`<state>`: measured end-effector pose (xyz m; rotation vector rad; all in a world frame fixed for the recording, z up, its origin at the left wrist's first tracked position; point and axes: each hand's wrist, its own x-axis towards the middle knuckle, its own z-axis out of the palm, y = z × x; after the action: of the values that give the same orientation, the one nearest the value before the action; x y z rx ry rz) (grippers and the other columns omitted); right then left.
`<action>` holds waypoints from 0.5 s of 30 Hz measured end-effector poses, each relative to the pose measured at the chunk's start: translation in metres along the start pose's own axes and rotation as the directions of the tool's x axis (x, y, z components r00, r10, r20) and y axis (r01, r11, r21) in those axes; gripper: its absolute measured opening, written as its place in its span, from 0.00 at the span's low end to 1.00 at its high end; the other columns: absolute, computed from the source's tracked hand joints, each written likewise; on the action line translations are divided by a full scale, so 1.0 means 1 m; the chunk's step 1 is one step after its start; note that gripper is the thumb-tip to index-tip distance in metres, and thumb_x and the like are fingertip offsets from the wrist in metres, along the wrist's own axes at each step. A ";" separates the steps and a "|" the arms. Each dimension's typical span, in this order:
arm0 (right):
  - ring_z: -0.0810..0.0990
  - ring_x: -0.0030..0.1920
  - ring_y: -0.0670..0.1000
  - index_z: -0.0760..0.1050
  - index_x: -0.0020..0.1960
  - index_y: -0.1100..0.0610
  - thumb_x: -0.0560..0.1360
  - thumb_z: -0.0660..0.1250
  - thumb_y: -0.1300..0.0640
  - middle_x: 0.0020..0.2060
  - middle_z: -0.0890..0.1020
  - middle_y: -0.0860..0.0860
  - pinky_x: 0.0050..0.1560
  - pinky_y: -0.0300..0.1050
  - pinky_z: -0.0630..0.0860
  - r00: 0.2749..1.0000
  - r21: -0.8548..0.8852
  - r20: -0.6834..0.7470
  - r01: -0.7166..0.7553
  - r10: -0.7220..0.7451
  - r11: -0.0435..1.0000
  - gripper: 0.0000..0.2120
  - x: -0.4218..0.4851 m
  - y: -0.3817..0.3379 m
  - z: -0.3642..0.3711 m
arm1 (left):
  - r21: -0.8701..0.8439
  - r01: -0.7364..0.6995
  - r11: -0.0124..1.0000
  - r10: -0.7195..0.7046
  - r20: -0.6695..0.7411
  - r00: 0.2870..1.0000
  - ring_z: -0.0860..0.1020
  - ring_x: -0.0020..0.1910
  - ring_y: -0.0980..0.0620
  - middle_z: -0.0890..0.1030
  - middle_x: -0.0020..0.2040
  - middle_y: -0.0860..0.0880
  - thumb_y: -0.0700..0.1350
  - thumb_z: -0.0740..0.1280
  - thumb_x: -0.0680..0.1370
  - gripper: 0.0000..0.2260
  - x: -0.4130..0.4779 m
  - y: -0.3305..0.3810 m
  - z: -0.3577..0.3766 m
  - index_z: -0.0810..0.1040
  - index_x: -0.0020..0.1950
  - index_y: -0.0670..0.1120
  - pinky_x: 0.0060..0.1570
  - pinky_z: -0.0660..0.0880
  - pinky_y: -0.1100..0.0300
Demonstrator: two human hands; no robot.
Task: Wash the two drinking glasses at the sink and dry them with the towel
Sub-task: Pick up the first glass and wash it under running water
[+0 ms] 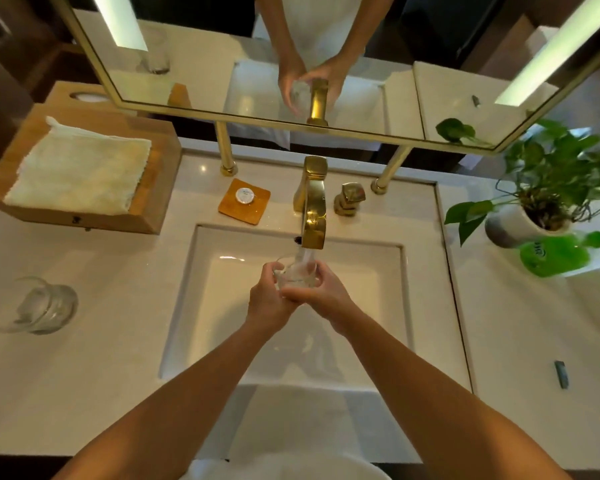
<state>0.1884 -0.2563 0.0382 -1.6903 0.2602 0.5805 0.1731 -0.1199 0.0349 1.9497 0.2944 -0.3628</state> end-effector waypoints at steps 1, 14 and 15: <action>0.79 0.60 0.54 0.67 0.70 0.50 0.60 0.83 0.45 0.62 0.78 0.53 0.59 0.53 0.81 0.999 0.015 0.035 -0.025 0.025 1.000 0.44 0.005 0.002 -0.003 | 0.024 -0.017 1.000 0.017 -0.002 1.000 0.78 0.44 0.53 0.76 0.53 0.50 0.46 0.77 0.72 0.31 0.001 0.002 0.003 0.66 0.70 0.48 0.36 0.73 0.69; 0.79 0.60 0.63 0.70 0.68 0.61 0.67 0.81 0.59 0.60 0.77 0.64 0.61 0.62 0.77 0.906 0.148 0.414 -0.158 0.084 0.976 0.33 0.051 -0.004 -0.028 | 0.469 -0.780 0.415 0.612 0.490 0.621 0.72 0.70 0.46 0.81 0.62 0.51 0.51 0.74 0.73 0.14 0.054 -0.004 -0.031 0.81 0.58 0.49 0.61 0.75 0.45; 0.79 0.61 0.63 0.70 0.68 0.59 0.67 0.81 0.57 0.61 0.77 0.64 0.59 0.61 0.78 0.905 0.158 0.405 -0.208 0.129 0.965 0.34 0.054 -0.004 -0.032 | 0.418 -0.758 0.502 0.579 0.489 0.653 0.74 0.68 0.48 0.82 0.61 0.52 0.52 0.75 0.73 0.15 0.058 -0.001 -0.034 0.81 0.57 0.51 0.60 0.76 0.45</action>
<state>0.2430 -0.2783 0.0176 -1.3313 0.1688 0.9771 0.2309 -0.0857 0.0250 2.3927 -0.9092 -0.2047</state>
